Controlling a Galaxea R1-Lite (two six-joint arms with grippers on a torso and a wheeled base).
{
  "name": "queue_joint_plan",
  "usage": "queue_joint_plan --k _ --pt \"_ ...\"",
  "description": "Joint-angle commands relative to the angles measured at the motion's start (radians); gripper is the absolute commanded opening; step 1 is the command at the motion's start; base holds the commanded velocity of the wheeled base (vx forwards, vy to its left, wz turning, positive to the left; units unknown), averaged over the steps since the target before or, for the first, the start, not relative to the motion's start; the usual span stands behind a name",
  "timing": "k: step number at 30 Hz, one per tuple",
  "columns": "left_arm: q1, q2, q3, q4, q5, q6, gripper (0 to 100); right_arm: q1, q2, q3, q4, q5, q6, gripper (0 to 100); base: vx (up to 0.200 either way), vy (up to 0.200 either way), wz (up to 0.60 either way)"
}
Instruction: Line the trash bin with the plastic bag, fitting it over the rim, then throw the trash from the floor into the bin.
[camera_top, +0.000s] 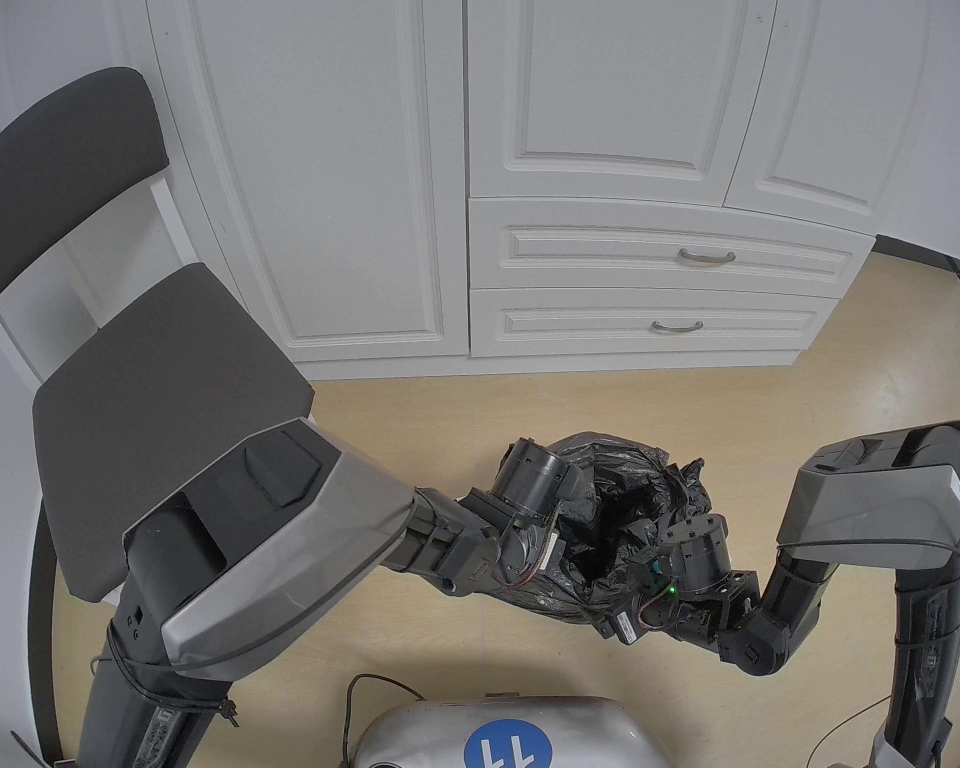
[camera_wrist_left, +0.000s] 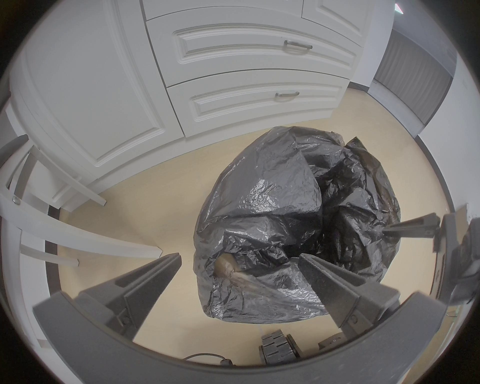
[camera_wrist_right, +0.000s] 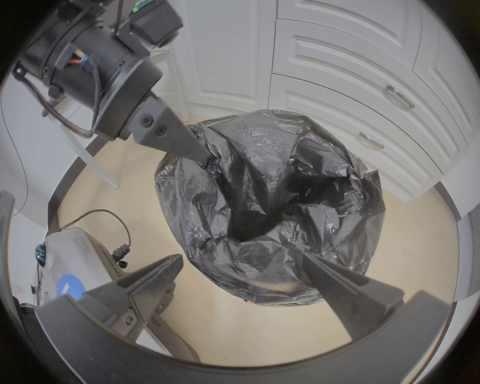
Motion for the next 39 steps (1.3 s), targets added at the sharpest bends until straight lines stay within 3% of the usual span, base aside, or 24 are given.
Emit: queue_joint_plan --k 1,4,11,17,31,39 --pt "0.004 -0.001 0.052 -0.008 0.001 -0.003 100 -0.019 -0.047 0.007 0.0 0.0 -0.001 100 0.0 0.0 0.0" --pt "0.002 -0.006 0.075 -0.01 0.001 -0.003 100 -0.045 -0.073 0.006 0.007 0.002 -0.001 100 0.0 0.0 0.0" --pt "-0.013 -0.041 0.187 -0.046 0.001 -0.019 100 -0.246 -0.073 -0.052 0.037 0.012 -0.07 100 0.0 0.0 0.0" --pt "-0.015 -0.05 0.262 -0.146 0.001 -0.022 100 -0.336 -0.081 -0.046 0.09 0.097 -0.151 100 0.0 0.0 0.0" --pt "-0.016 -0.043 0.311 -0.203 -0.006 -0.026 100 -0.35 0.05 -0.08 0.079 0.105 -0.182 100 0.0 0.0 0.0" --pt "0.022 -0.001 0.254 -0.201 -0.008 -0.022 100 -0.35 0.146 -0.167 0.055 0.106 -0.102 100 0.0 0.0 0.0"
